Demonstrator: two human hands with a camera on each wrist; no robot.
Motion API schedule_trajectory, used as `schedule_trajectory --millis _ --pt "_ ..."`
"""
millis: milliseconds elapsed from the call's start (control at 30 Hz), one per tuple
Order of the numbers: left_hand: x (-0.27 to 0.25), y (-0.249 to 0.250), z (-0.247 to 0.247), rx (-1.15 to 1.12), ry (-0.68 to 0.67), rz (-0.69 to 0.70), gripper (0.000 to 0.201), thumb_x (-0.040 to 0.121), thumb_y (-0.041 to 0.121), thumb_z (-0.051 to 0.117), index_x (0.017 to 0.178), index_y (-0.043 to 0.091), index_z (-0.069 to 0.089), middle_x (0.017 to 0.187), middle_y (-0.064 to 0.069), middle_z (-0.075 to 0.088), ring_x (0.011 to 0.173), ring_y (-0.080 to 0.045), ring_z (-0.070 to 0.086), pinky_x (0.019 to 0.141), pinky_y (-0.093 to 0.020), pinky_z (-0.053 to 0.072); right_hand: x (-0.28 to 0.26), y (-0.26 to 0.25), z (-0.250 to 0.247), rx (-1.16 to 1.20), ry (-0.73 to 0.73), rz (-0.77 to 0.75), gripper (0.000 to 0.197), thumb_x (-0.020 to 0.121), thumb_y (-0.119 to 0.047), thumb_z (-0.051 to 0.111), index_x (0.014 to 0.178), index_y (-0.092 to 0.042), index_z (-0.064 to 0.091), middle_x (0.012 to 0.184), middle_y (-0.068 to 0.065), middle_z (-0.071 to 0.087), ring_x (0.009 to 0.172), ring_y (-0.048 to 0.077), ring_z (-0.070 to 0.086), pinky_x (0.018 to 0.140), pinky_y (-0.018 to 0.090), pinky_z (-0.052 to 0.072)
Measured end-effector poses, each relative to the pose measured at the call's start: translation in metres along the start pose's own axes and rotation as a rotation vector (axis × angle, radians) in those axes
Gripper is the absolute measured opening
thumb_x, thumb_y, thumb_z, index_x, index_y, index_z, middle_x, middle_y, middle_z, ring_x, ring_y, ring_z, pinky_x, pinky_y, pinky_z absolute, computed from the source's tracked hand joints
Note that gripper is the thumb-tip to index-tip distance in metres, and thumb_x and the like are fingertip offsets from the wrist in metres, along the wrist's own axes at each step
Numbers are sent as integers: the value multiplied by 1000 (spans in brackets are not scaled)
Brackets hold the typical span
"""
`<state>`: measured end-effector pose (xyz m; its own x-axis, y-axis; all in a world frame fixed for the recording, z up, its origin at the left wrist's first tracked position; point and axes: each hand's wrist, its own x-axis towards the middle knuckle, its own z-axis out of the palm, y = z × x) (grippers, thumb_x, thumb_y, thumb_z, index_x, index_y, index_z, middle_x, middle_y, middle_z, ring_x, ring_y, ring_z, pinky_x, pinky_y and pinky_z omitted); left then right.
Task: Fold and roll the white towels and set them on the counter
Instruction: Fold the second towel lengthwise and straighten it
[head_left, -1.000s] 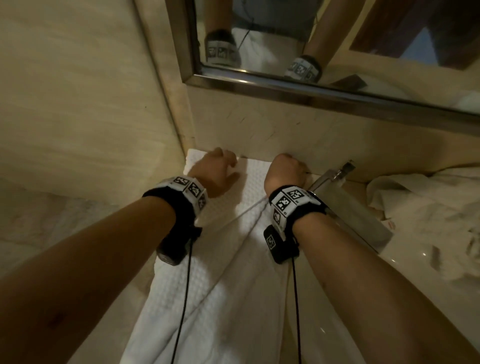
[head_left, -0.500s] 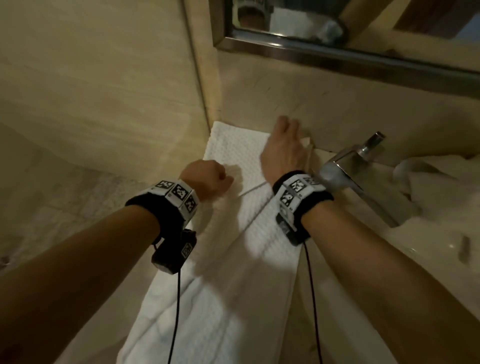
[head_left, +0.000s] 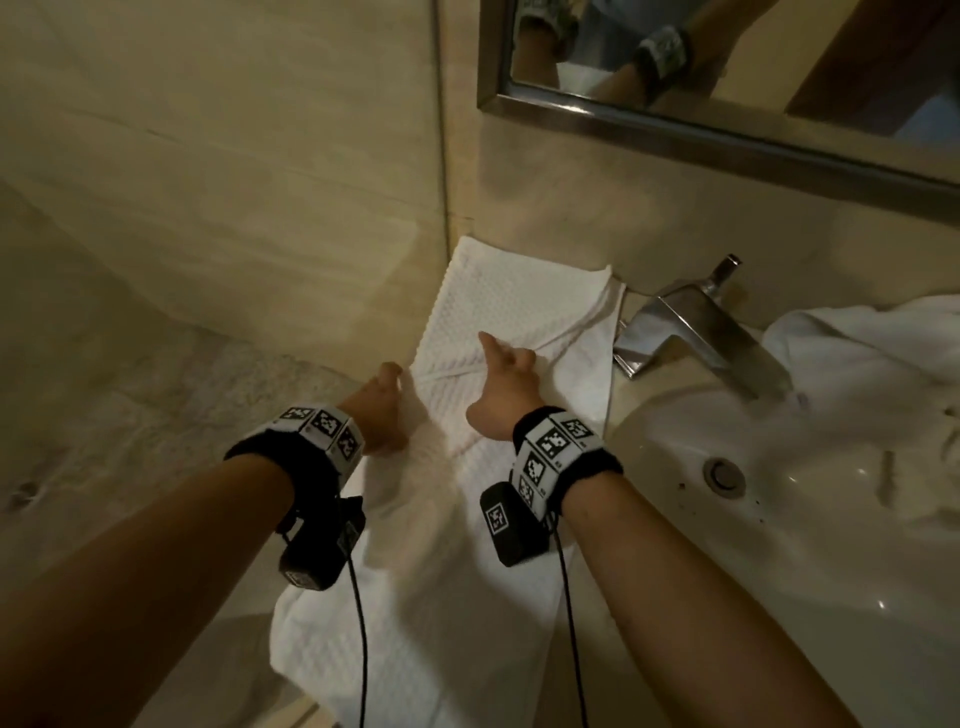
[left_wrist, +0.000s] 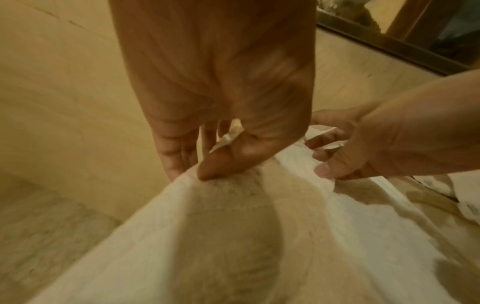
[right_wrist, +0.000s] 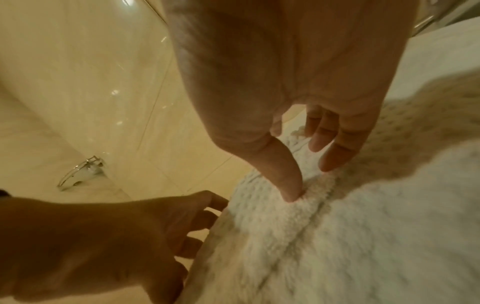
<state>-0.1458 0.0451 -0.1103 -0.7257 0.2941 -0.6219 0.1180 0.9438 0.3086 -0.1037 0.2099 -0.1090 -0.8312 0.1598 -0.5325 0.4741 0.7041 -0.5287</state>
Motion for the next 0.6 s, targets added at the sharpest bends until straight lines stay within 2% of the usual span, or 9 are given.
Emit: schedule_trajectory --millis 100,200,267,367,467,600 --pt "-9 -2 -3 136 71 21 61 81 19 68 129 3 34 127 -19 49 114 -34 52 86 -36 44 -9 6 8 -74 -1 -12 84 87 -10 56 152 -37 10 149 4 5 135 31 21 112 34 31" --pt "-20 3 -8 427 117 39 48 85 29 64 123 4 48 122 -15 55 113 -31 56 82 -33 45 -13 8 18 -114 39 0 79 90 -8 52 151 -40 13 156 2 -5 142 30 10 115 39 28" --pt "-26 4 -3 483 156 67 43 85 31 62 119 7 55 120 -14 55 110 -31 57 81 -33 46 -17 7 26 -138 67 13 79 92 -4 47 151 -41 10 159 0 -10 146 27 0 118 41 23" --pt "-33 -4 11 382 193 118 43 87 30 57 122 7 46 123 -16 47 112 -35 52 85 -36 43 -24 11 35 -175 91 23 78 95 -1 43 152 -38 7 161 -1 -14 148 24 -5 120 36 16" --pt "-43 -16 16 229 206 151 52 94 30 51 128 -1 29 122 -23 53 109 -38 55 76 -34 39 -27 14 38 -179 84 40 76 96 1 42 154 -34 6 160 -2 -16 148 24 -4 118 31 17" --pt "-63 -26 19 223 256 160 82 81 46 68 129 -1 21 115 -23 55 102 -39 58 75 -38 44 -26 13 44 -226 120 41 75 96 -1 43 154 -32 5 160 -2 -18 148 24 -3 120 32 13"
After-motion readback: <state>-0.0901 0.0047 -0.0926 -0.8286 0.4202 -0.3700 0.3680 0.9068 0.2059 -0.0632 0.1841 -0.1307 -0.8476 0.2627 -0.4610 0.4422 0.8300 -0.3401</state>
